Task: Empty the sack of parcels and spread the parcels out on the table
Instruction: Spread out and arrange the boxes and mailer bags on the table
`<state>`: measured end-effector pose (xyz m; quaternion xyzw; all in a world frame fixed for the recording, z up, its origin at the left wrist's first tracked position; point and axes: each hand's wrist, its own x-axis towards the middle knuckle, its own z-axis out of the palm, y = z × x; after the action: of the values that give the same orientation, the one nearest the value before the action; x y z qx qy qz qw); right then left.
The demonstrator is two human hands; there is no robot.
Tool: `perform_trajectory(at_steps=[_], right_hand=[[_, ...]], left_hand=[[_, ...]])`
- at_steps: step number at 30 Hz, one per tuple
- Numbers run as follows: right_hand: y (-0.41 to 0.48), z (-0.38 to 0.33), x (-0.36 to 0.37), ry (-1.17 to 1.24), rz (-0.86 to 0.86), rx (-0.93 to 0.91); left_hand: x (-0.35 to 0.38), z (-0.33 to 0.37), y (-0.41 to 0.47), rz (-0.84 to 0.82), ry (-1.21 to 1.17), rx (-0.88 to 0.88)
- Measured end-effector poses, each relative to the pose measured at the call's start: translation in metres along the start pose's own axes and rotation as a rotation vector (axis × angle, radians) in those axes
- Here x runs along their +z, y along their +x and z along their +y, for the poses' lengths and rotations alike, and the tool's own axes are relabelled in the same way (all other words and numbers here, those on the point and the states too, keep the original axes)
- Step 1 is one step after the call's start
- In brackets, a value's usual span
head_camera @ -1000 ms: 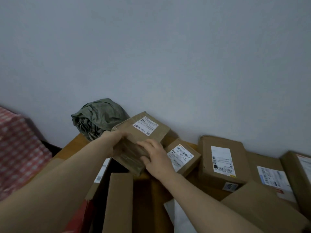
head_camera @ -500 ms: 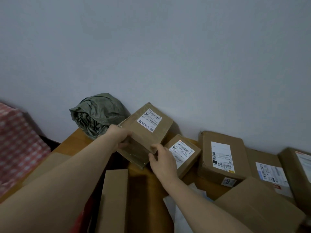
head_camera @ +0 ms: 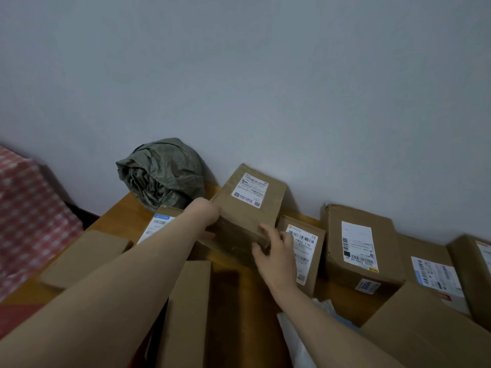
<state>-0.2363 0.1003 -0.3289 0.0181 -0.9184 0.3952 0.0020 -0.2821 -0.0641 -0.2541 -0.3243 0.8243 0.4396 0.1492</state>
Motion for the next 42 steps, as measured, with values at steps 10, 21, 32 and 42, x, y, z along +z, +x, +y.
perform_trajectory(at_steps=[10,21,32,42], right_hand=[[0.004,0.001,-0.005,-0.359,0.065,0.027],[-0.002,0.032,-0.004,-0.303,-0.197,0.291],[0.029,0.038,-0.039,-0.385,0.003,0.273],[-0.039,0.083,-0.157,-0.519,0.243,0.412]], left_hand=[[0.032,-0.023,0.01,0.009,0.68,0.453],[0.063,-0.03,0.016,-0.104,0.844,0.493],[0.064,-0.018,-0.005,-0.053,0.667,0.599],[0.143,0.011,-0.108,-0.394,0.505,0.707]])
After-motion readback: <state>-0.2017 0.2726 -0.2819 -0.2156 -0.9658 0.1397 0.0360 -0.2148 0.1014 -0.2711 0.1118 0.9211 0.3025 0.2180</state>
